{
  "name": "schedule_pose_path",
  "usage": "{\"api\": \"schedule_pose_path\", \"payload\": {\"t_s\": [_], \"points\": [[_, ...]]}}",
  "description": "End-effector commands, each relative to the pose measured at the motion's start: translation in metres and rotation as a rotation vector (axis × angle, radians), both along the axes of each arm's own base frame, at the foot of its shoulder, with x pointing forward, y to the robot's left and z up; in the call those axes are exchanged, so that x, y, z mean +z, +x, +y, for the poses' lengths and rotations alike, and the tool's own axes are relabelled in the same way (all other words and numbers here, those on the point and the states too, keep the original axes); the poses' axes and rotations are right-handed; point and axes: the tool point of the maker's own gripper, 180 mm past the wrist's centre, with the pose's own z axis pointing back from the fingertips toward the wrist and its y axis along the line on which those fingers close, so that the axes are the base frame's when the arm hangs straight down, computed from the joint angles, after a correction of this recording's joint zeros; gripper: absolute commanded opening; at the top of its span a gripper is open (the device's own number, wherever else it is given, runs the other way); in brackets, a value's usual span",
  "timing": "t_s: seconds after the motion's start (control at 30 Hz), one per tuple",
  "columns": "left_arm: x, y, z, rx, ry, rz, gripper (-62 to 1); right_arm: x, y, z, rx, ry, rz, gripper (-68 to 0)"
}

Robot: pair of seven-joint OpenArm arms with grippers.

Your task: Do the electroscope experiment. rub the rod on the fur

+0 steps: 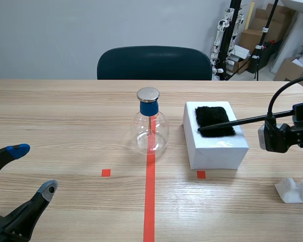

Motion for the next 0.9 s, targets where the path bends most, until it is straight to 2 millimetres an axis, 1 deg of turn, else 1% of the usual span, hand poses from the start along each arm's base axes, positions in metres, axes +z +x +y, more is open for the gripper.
{"api": "schedule_pose_path", "payload": {"t_s": [0.0,0.13,0.2,0.27,0.43,0.5,0.57,0.67,0.73,0.8,0.87], "points": [[0.007,0.002,0.002,0.003,-0.014,-0.026,1.4,0.015,0.007,-0.013,-0.036,-0.041,-0.046,-57.3],[0.007,0.002,0.002,0.003,-0.014,-0.026,1.4,0.027,0.005,-0.04,-0.177,-0.097,-0.1,-57.3],[0.007,0.002,0.002,0.003,-0.014,-0.026,1.4,0.03,0.003,-0.046,-0.213,-0.11,-0.113,-57.3],[0.007,0.002,0.002,0.003,-0.014,-0.026,1.4,0.029,0.004,-0.044,-0.204,-0.106,-0.11,-57.3],[0.007,0.002,0.002,0.003,-0.014,-0.026,1.4,0.015,0.007,-0.012,-0.035,-0.028,-0.046,-57.3],[0.007,0.002,0.002,0.003,-0.014,-0.026,1.4,0.013,0.007,-0.008,-0.015,-0.019,-0.038,-57.3],[0.007,0.002,0.002,0.003,-0.014,-0.026,1.4,0.016,0.007,-0.014,-0.047,-0.034,-0.05,-57.3],[0.007,0.002,0.002,0.003,-0.014,-0.026,1.4,0.025,0.005,-0.037,-0.166,-0.08,-0.095,-57.3],[0.007,0.002,0.002,0.003,-0.014,-0.026,1.4,0.029,0.003,-0.047,-0.222,-0.097,-0.114,-57.3],[0.007,0.002,0.002,0.003,-0.014,-0.026,1.4,0.03,0.003,-0.048,-0.227,-0.097,-0.116,-57.3],[0.007,0.002,0.002,0.003,-0.014,-0.026,1.4,0.026,0.004,-0.04,-0.185,-0.077,-0.1,-57.3]]}}
